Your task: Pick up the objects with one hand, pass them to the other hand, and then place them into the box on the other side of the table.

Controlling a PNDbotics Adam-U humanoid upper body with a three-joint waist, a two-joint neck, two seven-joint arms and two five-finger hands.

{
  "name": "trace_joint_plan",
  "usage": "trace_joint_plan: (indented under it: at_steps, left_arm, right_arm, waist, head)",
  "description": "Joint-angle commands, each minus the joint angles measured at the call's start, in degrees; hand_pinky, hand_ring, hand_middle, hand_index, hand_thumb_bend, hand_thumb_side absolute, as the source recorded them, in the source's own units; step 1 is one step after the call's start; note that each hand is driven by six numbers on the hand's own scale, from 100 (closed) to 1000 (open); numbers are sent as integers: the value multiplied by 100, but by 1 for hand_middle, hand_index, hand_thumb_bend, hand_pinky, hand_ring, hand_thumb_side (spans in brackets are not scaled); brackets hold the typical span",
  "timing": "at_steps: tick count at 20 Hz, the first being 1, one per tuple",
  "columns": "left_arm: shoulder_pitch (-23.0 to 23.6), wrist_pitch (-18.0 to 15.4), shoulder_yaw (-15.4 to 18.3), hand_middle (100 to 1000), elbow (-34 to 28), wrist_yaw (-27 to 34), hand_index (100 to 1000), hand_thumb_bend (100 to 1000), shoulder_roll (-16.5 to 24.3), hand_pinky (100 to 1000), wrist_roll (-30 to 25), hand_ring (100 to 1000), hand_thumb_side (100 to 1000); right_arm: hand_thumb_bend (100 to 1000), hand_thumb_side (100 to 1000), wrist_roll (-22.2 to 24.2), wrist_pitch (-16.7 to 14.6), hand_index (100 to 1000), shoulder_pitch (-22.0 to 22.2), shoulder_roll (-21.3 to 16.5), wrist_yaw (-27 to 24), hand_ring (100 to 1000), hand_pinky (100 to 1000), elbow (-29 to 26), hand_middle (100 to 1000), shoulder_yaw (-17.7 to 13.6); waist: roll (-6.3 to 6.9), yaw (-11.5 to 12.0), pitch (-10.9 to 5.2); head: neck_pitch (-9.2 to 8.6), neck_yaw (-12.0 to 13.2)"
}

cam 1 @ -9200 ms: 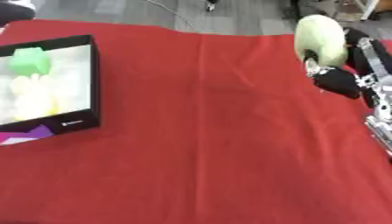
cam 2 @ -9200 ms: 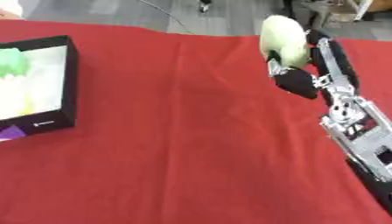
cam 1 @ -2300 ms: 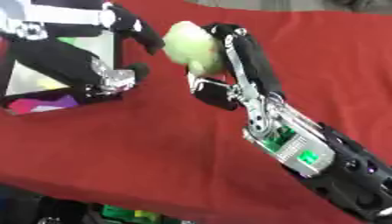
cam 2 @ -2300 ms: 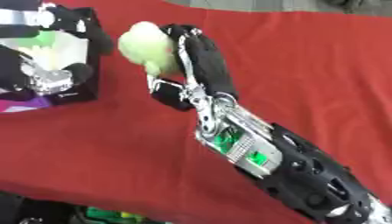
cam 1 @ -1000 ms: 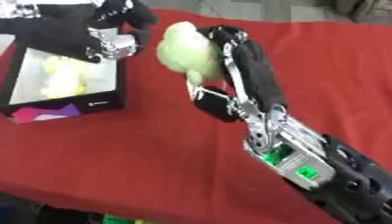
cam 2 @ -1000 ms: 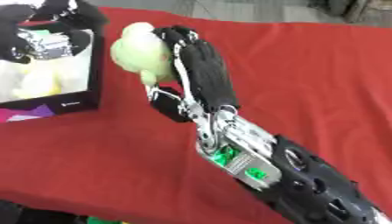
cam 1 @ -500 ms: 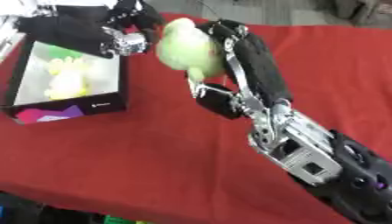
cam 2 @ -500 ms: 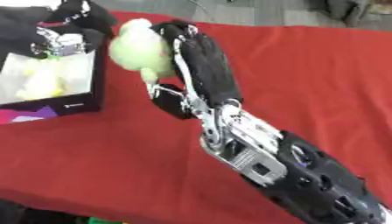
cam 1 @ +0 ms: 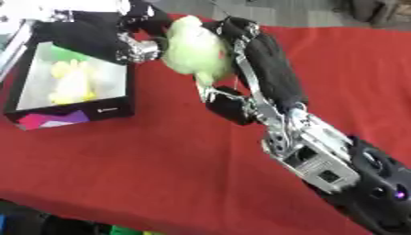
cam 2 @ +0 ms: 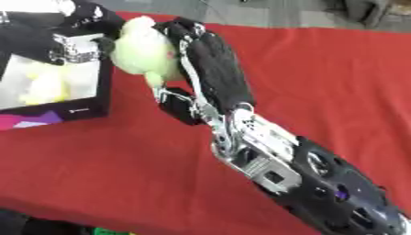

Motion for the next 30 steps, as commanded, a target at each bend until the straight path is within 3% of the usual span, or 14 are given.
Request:
trace_joint_plan:
  at_steps: [1, 22, 26, 30]
  left_arm:
    - [-130, 167, 36, 816, 0, -103, 950, 100, 59, 1000, -174, 964, 710]
    - [-267, -15, -165, 819, 328, -221, 950, 130, -144, 1000, -258, 969, 797]
    - [-291, -104, -240, 819, 412, -218, 950, 151, -187, 1000, -258, 971, 825]
    - [-295, -222, -325, 820, 467, -129, 948, 195, -216, 1000, -258, 975, 911]
  right_arm:
    - [100, 100, -2, -60, 532, -106, -69, 90, 481, 677, -121, 454, -22]
    - [100, 100, 31, -447, 534, -169, -50, 209, 485, 684, -121, 456, 55]
    - [100, 100, 67, -536, 535, -179, -60, 229, 486, 686, -121, 456, 69]
    - [100, 100, 115, -636, 535, -187, -72, 234, 487, 687, -121, 457, 75]
  waist:
    - [40, 2, -143]
    - [59, -3, -126]
    - [61, -4, -126]
    - [67, -5, -122]
  head:
    - [-40, 28]
    - [2, 64]
    - [13, 70]
    - [22, 71]
